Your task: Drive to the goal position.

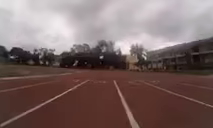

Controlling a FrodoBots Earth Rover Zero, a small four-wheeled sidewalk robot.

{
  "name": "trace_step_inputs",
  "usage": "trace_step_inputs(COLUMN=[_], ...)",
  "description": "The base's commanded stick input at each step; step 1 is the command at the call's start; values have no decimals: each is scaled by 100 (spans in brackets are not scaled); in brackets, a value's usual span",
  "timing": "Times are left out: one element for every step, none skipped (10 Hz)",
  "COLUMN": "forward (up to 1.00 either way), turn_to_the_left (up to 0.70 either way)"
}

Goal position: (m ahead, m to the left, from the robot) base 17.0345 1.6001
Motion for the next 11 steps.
trace_step_inputs(forward=[70, 70, 70, 70, 70, 70, 70, 70, 70, 70, 70], turn_to_the_left=[-25, 0, 0, 0, 0, 0, 0, 0, 0, 0, 0])
